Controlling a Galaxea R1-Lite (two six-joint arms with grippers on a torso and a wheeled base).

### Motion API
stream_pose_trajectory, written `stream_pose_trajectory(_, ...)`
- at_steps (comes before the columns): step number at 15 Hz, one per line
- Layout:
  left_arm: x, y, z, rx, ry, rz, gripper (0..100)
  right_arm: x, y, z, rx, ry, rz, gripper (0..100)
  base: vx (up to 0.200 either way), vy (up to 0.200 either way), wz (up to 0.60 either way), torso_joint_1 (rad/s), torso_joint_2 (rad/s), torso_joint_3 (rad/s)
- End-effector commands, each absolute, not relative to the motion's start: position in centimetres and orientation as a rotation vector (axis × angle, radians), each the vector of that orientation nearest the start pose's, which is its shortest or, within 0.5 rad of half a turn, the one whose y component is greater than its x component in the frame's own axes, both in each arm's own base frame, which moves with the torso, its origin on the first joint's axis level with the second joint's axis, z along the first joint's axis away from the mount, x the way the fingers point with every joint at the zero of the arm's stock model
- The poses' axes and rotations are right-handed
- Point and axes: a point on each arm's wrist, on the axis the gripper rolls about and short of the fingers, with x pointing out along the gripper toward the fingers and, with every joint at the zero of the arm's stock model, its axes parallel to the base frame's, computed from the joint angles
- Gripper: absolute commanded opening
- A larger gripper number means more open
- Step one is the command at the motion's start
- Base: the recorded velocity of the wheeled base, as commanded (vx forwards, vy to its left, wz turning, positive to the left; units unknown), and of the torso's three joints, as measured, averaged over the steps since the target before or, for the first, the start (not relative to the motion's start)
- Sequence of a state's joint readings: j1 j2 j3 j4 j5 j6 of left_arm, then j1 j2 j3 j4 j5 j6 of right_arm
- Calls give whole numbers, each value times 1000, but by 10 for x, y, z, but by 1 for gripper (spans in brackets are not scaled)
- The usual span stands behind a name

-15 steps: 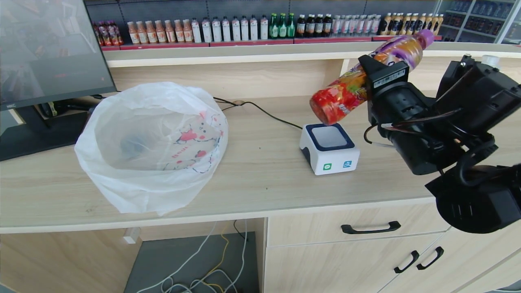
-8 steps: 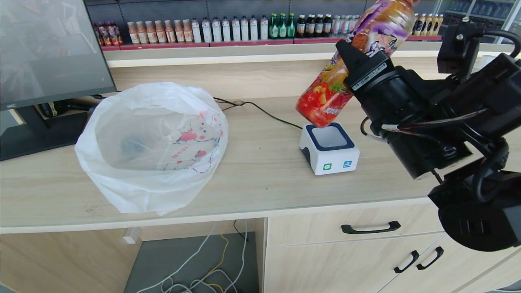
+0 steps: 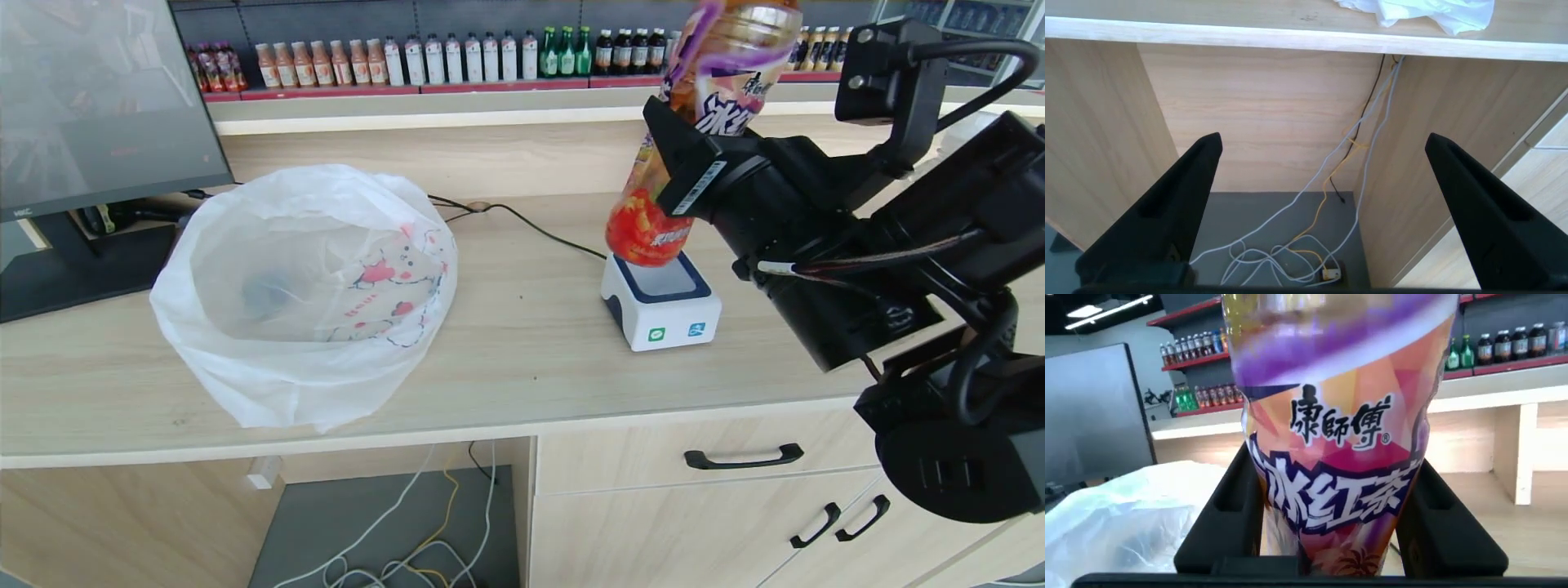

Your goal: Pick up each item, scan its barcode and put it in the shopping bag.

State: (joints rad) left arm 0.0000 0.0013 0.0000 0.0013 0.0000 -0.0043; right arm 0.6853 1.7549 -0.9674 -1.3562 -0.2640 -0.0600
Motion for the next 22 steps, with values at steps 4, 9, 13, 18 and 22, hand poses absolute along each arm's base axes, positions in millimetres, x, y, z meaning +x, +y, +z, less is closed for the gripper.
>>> stream_pose_trajectory(4, -23, 0, 75, 0, 3, 0, 100, 249, 196, 281, 173, -551, 354, 0, 0, 0, 0, 0, 0, 0)
stream_pose_trajectory(9, -23, 0, 75, -5, 3, 2, 100, 244, 198, 284, 195, -568, 345, 0, 0, 80, 0, 0, 2, 3)
stream_pose_trajectory(13, -23, 0, 75, -2, 3, 2, 100, 244, 197, 284, 206, -561, 327, 0, 0, 200, 0, 6, 5, 1)
stream_pose_trajectory(18, -23, 0, 75, -5, 3, 0, 100, 244, 198, 285, 225, -562, 328, 0, 0, 200, 0, 2, 0, 2)
stream_pose_trajectory(22, -23, 0, 75, -5, 3, 2, 100, 245, 197, 283, 235, -556, 333, 0, 0, 200, 0, 4, 1, 4)
